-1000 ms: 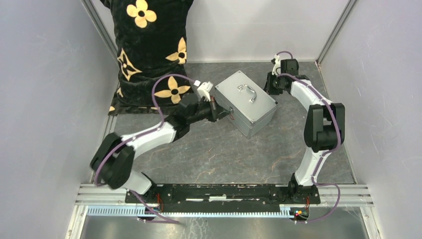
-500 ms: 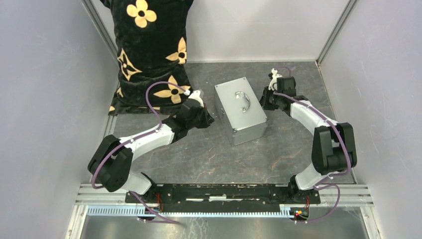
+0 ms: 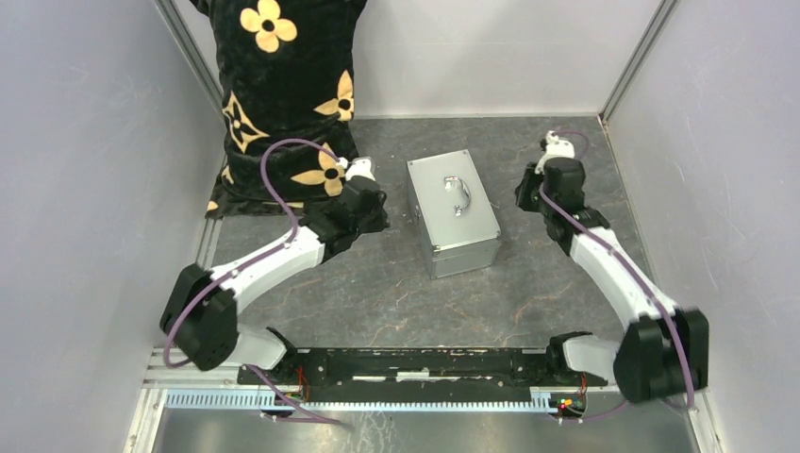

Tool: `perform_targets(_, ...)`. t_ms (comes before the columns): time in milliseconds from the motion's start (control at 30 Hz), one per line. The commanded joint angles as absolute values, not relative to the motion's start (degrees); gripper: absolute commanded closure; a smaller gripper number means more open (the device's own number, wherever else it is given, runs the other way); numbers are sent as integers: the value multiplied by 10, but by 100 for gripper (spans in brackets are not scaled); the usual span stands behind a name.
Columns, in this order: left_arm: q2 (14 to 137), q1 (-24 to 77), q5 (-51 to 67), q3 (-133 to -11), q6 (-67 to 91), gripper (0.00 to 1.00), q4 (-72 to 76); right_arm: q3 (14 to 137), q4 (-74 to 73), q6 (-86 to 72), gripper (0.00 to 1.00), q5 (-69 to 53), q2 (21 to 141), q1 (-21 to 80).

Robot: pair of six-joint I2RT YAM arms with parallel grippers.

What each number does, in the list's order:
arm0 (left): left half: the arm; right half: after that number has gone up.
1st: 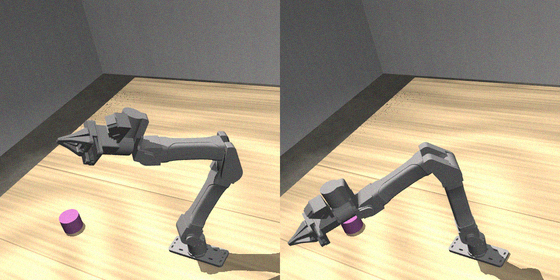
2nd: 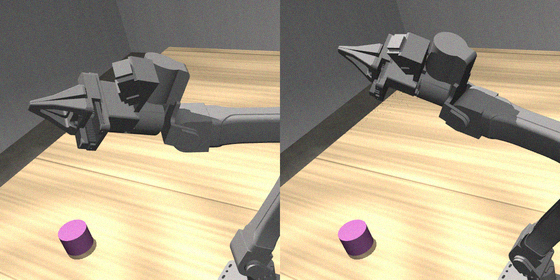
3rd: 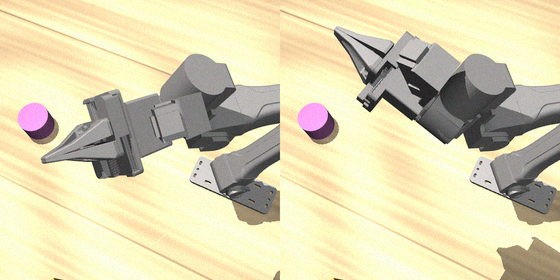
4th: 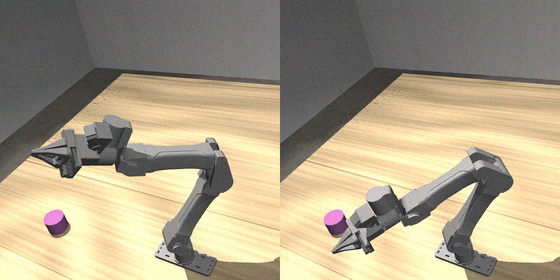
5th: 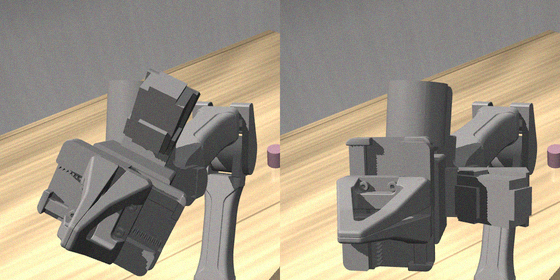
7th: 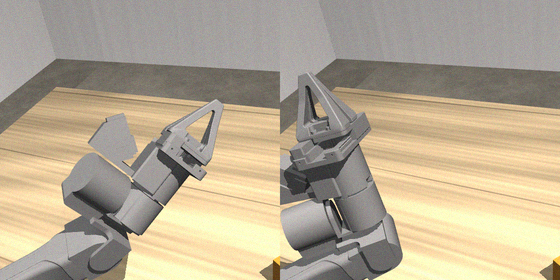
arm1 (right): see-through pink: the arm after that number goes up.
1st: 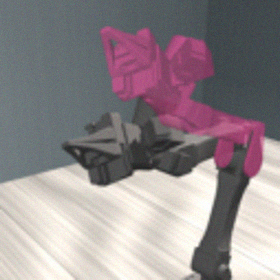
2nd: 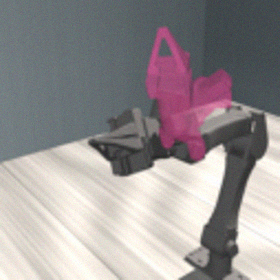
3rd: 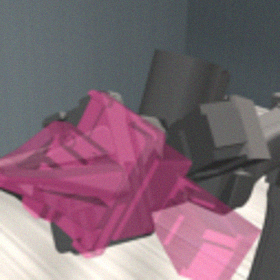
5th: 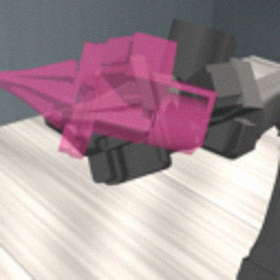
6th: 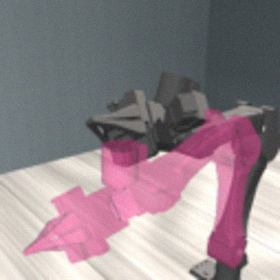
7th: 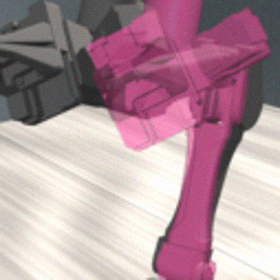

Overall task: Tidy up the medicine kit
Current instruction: Reset both arms

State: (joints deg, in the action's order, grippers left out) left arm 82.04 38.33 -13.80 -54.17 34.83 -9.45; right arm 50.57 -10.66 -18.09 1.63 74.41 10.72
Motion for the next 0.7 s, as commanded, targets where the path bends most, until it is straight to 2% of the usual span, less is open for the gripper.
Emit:
perform_targets(0, 715, 381, -257, -566, 311, 83, -167, 469, -24, -178, 71, 117, 616, 105)
perform_targets(267, 544, 381, -329, -536, 283, 47, -230, 400, -8, -204, 51, -29, 472, 105)
perform_targets(433, 441, 381, -347, -500, 272, 28, -249, 356, -48, -215, 40, -48, 400, 106)
perform_targets(500, 404, 381, -365, -480, 269, 17, -255, 335, -60, -215, 35, -30, 379, 106)
perform_targets(533, 381, 382, -375, -473, 268, 5, -261, 323, -62, -214, 33, -20, 370, 105)
perform_targets(567, 369, 381, -388, -467, 268, 1, -267, 314, -64, -213, 29, -12, 362, 106)
perform_targets(667, 342, 382, -416, -461, 255, 0, -283, 294, -71, -208, 21, 3, 339, 106)
